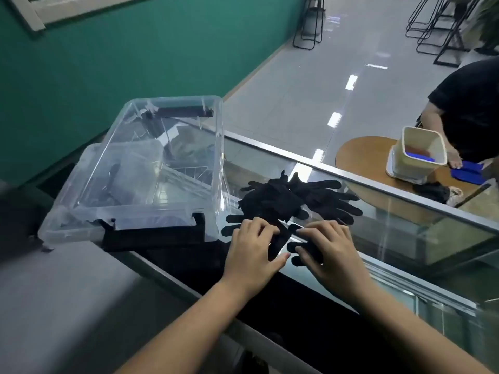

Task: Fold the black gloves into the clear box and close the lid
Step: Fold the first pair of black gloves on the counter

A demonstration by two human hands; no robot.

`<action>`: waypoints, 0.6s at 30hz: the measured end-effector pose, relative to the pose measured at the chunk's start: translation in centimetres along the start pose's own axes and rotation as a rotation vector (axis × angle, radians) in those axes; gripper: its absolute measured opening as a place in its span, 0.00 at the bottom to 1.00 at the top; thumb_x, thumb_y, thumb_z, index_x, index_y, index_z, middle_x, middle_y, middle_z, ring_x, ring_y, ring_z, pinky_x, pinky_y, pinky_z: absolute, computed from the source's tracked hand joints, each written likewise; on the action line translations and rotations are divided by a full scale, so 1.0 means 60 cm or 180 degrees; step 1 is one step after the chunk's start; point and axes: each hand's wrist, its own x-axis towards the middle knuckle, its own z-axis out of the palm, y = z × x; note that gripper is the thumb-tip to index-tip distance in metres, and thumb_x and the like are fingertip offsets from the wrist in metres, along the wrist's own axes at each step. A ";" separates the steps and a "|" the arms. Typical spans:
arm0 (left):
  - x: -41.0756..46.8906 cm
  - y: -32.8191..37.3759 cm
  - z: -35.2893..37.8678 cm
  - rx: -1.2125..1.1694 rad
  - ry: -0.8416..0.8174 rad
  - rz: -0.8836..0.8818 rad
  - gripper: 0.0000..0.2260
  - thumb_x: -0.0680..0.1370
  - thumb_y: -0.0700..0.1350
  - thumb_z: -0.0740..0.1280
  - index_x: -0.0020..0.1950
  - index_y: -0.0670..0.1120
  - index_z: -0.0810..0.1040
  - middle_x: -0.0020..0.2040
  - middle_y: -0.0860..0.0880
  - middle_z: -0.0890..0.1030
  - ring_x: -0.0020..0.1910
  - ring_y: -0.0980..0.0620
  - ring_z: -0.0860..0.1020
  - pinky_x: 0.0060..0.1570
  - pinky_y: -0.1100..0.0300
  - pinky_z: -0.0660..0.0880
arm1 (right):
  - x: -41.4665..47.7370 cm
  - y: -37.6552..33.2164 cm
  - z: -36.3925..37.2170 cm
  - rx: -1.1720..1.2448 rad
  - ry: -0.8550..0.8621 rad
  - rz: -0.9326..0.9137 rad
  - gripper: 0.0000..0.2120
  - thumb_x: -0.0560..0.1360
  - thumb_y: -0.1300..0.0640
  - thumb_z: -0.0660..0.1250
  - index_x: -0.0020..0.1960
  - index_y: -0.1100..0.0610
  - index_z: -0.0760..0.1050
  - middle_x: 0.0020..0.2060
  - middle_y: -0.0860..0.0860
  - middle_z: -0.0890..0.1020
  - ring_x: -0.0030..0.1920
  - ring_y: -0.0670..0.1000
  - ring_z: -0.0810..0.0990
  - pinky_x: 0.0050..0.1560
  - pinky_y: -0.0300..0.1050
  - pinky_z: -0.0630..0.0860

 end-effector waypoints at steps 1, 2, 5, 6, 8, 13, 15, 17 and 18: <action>-0.004 -0.001 0.003 -0.0014 0.0046 -0.0009 0.20 0.77 0.64 0.70 0.62 0.53 0.80 0.57 0.57 0.74 0.58 0.53 0.74 0.56 0.56 0.71 | -0.005 -0.002 0.005 0.0005 0.0029 -0.0028 0.15 0.80 0.47 0.73 0.63 0.52 0.82 0.57 0.46 0.81 0.60 0.53 0.79 0.62 0.53 0.71; -0.006 0.000 0.002 -0.0073 0.0079 -0.0094 0.19 0.78 0.63 0.70 0.62 0.53 0.80 0.57 0.57 0.74 0.58 0.54 0.74 0.56 0.57 0.71 | -0.007 -0.005 0.006 0.0007 0.0052 0.0021 0.15 0.80 0.47 0.73 0.63 0.52 0.82 0.57 0.46 0.81 0.60 0.53 0.79 0.61 0.53 0.71; -0.011 -0.003 0.010 -0.0147 0.0221 -0.0124 0.15 0.79 0.58 0.70 0.62 0.53 0.80 0.57 0.58 0.75 0.58 0.55 0.74 0.57 0.57 0.71 | -0.026 -0.007 0.025 -0.0146 0.0198 -0.0012 0.15 0.79 0.48 0.74 0.62 0.55 0.83 0.58 0.47 0.82 0.59 0.54 0.80 0.60 0.52 0.72; -0.011 -0.003 0.012 -0.0184 0.0260 -0.0123 0.13 0.79 0.56 0.70 0.61 0.53 0.81 0.57 0.59 0.76 0.57 0.56 0.75 0.57 0.57 0.71 | -0.030 -0.005 0.026 -0.0173 0.0285 -0.0070 0.15 0.78 0.50 0.75 0.62 0.55 0.83 0.57 0.48 0.83 0.59 0.54 0.80 0.60 0.53 0.72; -0.011 -0.007 0.016 -0.0263 0.0366 -0.0185 0.09 0.80 0.54 0.69 0.58 0.53 0.82 0.55 0.60 0.77 0.56 0.57 0.75 0.58 0.58 0.71 | -0.033 -0.002 0.023 -0.0140 0.0410 -0.0099 0.14 0.78 0.52 0.76 0.61 0.56 0.83 0.57 0.48 0.83 0.58 0.54 0.80 0.60 0.53 0.72; -0.021 -0.006 0.016 -0.0570 0.0475 0.0031 0.04 0.82 0.50 0.69 0.54 0.55 0.83 0.51 0.61 0.80 0.51 0.60 0.79 0.55 0.59 0.73 | -0.036 0.003 0.025 0.0026 0.0252 -0.0052 0.17 0.78 0.45 0.75 0.64 0.51 0.81 0.57 0.43 0.81 0.60 0.50 0.79 0.62 0.53 0.71; -0.026 -0.002 0.013 -0.0765 0.0494 0.0196 0.04 0.83 0.50 0.70 0.55 0.54 0.83 0.52 0.60 0.81 0.50 0.59 0.81 0.52 0.59 0.77 | -0.038 0.004 0.027 -0.0001 0.0122 -0.0025 0.22 0.79 0.37 0.71 0.66 0.49 0.79 0.58 0.41 0.80 0.62 0.48 0.76 0.65 0.52 0.71; -0.032 0.001 0.009 -0.0862 0.0549 0.0372 0.04 0.83 0.48 0.71 0.56 0.53 0.84 0.52 0.60 0.82 0.51 0.59 0.82 0.52 0.60 0.79 | -0.040 0.000 0.029 -0.0033 0.0081 -0.0031 0.25 0.78 0.32 0.67 0.67 0.48 0.79 0.59 0.41 0.80 0.64 0.47 0.75 0.67 0.52 0.70; -0.036 0.003 0.008 -0.0904 0.0581 0.0456 0.04 0.82 0.46 0.72 0.56 0.52 0.84 0.52 0.60 0.82 0.51 0.60 0.82 0.53 0.62 0.79 | -0.041 -0.005 0.031 -0.0041 0.0100 -0.0058 0.26 0.77 0.32 0.67 0.67 0.48 0.79 0.59 0.41 0.80 0.64 0.47 0.75 0.67 0.52 0.69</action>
